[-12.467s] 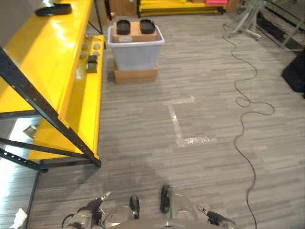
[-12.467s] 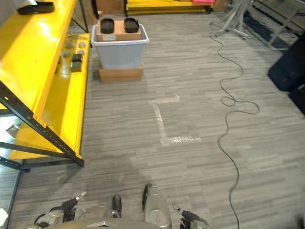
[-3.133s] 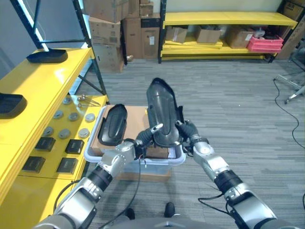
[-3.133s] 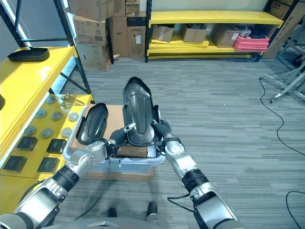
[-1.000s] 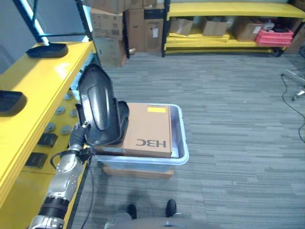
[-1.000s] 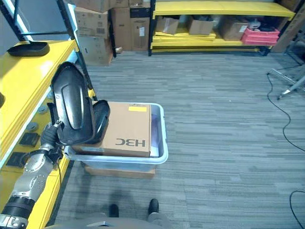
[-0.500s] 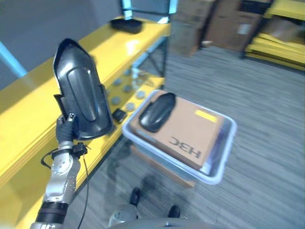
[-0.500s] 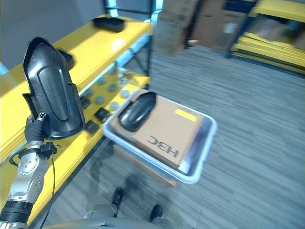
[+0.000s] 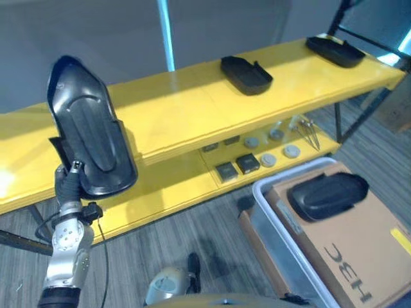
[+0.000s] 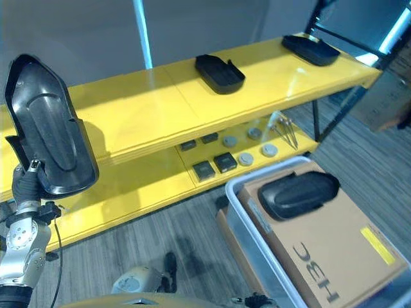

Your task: Move parts from the plastic box to the shelf.

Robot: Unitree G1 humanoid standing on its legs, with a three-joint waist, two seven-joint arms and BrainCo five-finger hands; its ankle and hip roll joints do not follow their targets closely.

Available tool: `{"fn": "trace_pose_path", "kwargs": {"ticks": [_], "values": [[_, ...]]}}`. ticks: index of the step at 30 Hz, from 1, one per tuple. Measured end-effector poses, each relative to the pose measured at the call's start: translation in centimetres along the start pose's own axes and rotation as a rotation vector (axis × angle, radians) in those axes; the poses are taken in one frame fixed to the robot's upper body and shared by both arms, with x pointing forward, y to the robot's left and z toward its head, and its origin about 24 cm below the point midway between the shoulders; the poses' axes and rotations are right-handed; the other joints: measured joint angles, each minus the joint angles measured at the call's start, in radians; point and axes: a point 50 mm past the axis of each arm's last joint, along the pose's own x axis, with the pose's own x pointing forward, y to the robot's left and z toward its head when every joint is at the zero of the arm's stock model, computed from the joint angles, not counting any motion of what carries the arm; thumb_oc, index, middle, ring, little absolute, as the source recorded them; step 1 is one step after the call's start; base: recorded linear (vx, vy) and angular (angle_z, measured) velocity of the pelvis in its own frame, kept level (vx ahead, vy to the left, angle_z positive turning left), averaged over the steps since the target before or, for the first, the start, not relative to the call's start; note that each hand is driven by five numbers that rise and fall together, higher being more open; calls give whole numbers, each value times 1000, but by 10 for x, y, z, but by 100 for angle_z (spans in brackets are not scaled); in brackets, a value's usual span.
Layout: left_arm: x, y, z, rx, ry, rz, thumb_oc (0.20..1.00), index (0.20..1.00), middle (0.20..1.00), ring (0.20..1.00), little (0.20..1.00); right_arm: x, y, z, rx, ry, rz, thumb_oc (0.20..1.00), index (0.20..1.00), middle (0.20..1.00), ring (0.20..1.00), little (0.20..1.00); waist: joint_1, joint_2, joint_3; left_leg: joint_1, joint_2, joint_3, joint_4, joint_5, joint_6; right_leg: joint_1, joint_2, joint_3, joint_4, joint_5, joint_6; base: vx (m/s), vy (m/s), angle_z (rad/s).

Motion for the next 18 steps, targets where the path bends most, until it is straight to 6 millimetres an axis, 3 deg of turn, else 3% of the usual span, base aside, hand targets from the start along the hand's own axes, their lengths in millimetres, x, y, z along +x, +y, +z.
{"fn": "trace_pose_path", "kwargs": {"ticks": [1,3,4,5,6,7,8,9,10,11,12,13,15,18], "values": [[4,0,4,14,-17,-21,200,200,200,200,200,0,4,4,25,-8,9,1000,1000,1000,1000,1000,-1,-13,1,0,-12,-1,26,-21,53,3,-16,3,47,4,9,205,276,30],[13,-6,12,11,-53,-52,200,200,200,200,200,1,1,10,54,-24,1,1000,1000,1000,1000,1000,-16,-1,0,15,-32,-6,21,-29,126,-119,-76,58,341,66,70,276,313,35],[19,-14,16,-1,-71,-66,200,200,200,200,200,1,-2,8,78,-24,-15,1000,1000,1000,1000,1000,-37,7,10,23,-45,-24,25,-10,190,-203,-107,125,524,122,109,143,107,56],[24,-21,18,-5,-81,-82,200,200,200,200,200,0,-3,5,95,-17,-23,1000,1000,1000,1000,1000,-62,5,18,36,-66,-55,26,-1,213,-299,-139,199,700,214,119,86,-41,89],[26,-34,17,-5,-74,-111,200,200,200,200,200,0,-9,8,158,-41,-39,1000,1000,1000,1000,1000,-120,17,33,63,-82,-112,1,3,214,-444,-94,325,794,130,131,95,-226,85],[28,-42,18,-2,-77,-137,200,200,200,200,200,1,-13,13,159,-54,-47,1000,1000,1000,1000,1000,-133,31,41,64,-77,-126,-6,7,211,-503,-50,337,747,112,106,151,-320,61],[28,-43,18,0,-78,-144,200,200,200,200,200,1,-13,14,164,-59,-47,1000,1000,1000,1000,1000,-141,35,44,61,-72,-127,-7,8,209,-517,-38,334,722,111,100,160,-397,70],[29,-55,18,-4,-72,-180,200,200,200,200,200,0,-16,19,172,-97,-50,1000,1000,1000,1000,1000,-180,38,45,56,-67,-136,-32,9,154,-533,0,310,436,113,75,161,-383,92],[29,-63,18,-10,-67,-199,200,200,200,200,200,0,-14,16,173,-93,-47,1000,1000,1000,1000,1000,-189,24,45,61,-68,-127,-55,-7,80,-514,18,307,211,134,48,205,-405,114],[30,-63,19,3,-70,-205,200,200,200,200,200,0,-8,12,175,-74,-35,1000,1000,1000,1000,1000,-194,-17,53,43,-89,-125,-2,-39,31,-513,-3,325,64,161,49,302,-499,163],[35,-60,27,25,-102,-205,200,200,200,200,200,0,0,0,211,-38,-19,1000,1000,1000,1000,1000,-222,-51,89,-32,-89,-233,242,-135,164,-467,-15,441,-140,240,138,266,-401,136],[32,-54,23,22,-84,-179,200,200,200,200,200,-1,2,-2,227,-35,-17,1000,1000,1000,1000,1000,-202,-68,102,-14,-92,-237,246,-148,144,-452,-15,465,-186,283,127,214,-343,124],[23,-37,10,21,-16,-120,200,200,200,200,200,-1,1,-5,234,-37,-18,1000,1000,1000,1000,1000,-195,-56,113,21,-71,-251,218,-137,142,-405,18,428,-184,333,63,119,-264,40],[14,-17,4,27,31,-52,200,200,200,200,200,-3,-8,-8,224,-49,-24,1000,1000,1000,1000,1000,-146,-68,104,105,-59,-291,109,-99,124,-290,38,326,-117,344,57,151,-296,24]]}}
